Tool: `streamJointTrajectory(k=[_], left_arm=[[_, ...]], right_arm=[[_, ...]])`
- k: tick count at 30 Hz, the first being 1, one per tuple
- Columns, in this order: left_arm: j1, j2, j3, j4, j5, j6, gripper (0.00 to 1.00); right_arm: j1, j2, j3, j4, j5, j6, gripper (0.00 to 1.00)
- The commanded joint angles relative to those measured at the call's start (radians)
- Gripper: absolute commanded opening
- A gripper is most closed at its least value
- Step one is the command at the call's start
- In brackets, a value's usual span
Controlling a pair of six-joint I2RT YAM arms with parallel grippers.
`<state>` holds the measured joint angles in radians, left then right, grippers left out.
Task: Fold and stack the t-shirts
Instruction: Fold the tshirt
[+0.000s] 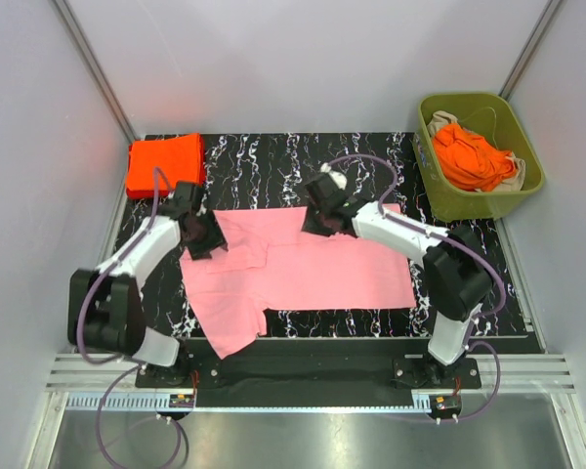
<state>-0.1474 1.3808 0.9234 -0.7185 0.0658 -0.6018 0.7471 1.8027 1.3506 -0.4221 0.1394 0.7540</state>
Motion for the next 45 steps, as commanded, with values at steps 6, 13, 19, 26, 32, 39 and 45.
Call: streamJointTrajectory(k=[6,13,19,26,32,39,45], left_arm=[[-0.047,0.331,0.276,0.085,0.002,0.042,0.52],[-0.057,0.523,0.42,0.083,-0.009,0.066,0.52],[-0.073,0.598,0.492,0.083,-0.014,0.06,0.52],[-0.083,0.692,0.621,0.068,-0.046,0.096,0.53],[-0.086,0.634,0.666,0.007,-0.04,0.132,0.54],[-0.171,0.186,0.346,-0.054,-0.155,0.172,0.55],[-0.426,-0.007,0.207,-0.294,-0.299,0.082,0.54]], right_arm=[[-0.195,0.113,0.045,-0.004,0.052,-0.145,0.32],[-0.281,0.21,0.099,-0.01,0.06,-0.153,0.31],[-0.318,0.294,0.143,-0.038,0.083,-0.166,0.3],[-0.342,0.392,0.24,-0.089,0.12,-0.209,0.29],[-0.347,0.35,0.295,-0.113,0.106,-0.242,0.29],[-0.345,0.15,0.228,-0.115,0.008,-0.223,0.3],[-0.345,-0.075,0.024,-0.081,-0.038,-0.22,0.31]])
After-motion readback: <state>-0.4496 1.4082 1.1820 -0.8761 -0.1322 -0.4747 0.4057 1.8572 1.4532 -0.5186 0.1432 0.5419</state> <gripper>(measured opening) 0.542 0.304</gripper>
